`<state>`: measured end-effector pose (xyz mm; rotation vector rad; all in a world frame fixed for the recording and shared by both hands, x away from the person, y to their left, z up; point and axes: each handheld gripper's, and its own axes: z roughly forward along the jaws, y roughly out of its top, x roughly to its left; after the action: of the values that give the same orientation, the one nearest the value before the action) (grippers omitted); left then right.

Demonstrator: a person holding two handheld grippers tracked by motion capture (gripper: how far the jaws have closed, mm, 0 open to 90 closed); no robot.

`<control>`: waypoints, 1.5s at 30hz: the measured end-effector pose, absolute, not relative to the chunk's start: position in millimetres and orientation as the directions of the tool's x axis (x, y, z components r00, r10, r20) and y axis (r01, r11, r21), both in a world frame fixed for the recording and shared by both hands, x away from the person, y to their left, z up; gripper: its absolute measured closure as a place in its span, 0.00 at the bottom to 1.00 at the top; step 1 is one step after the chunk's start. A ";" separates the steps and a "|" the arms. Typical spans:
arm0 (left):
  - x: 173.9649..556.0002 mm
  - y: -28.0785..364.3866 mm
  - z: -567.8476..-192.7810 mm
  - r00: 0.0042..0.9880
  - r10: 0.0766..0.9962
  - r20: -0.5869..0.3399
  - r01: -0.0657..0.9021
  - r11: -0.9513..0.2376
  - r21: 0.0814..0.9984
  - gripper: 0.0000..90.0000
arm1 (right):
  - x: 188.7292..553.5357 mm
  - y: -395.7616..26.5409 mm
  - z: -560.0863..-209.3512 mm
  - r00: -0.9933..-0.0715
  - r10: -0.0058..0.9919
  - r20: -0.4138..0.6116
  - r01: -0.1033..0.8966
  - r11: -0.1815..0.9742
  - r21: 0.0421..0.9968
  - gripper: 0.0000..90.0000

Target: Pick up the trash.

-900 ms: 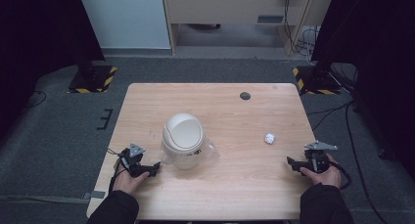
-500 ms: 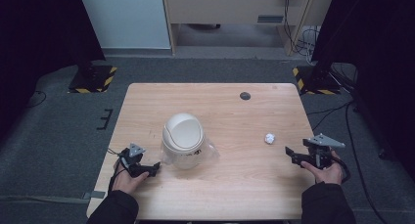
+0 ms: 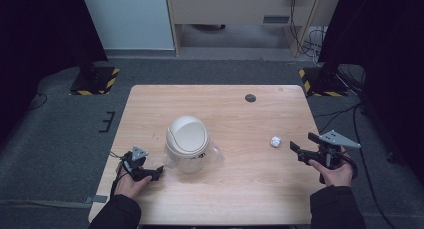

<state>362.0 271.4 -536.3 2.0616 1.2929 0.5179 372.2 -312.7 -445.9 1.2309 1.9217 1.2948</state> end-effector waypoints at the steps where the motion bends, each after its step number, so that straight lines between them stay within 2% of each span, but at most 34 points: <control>1: 362.0 271.4 -536.3 0.438 0.899 -0.007 0.646 -0.309 0.698 0.00 | 372.5 -311.3 -442.7 -0.463 0.884 0.069 0.390 0.133 0.911 0.19; 15: 362.0 271.3 -536.3 0.438 0.899 -0.006 0.646 -0.310 0.698 0.00 | 373.4 -274.5 -406.6 -0.560 0.826 0.060 0.316 0.147 0.937 0.15; 29: 361.9 270.9 -536.5 0.438 0.899 -0.003 0.645 -0.312 0.698 0.00 | 373.7 -243.8 -387.1 -0.630 0.775 0.052 0.273 0.159 0.949 0.15; 45: 361.7 270.8 -536.5 0.438 0.899 -0.002 0.645 -0.312 0.698 0.00 | 391.7 -181.6 -356.1 -0.710 0.704 0.027 0.221 0.187 0.957 0.16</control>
<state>361.7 270.8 -536.5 2.0640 1.2920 0.5233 391.7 -181.6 -356.1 0.8662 2.0473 1.5393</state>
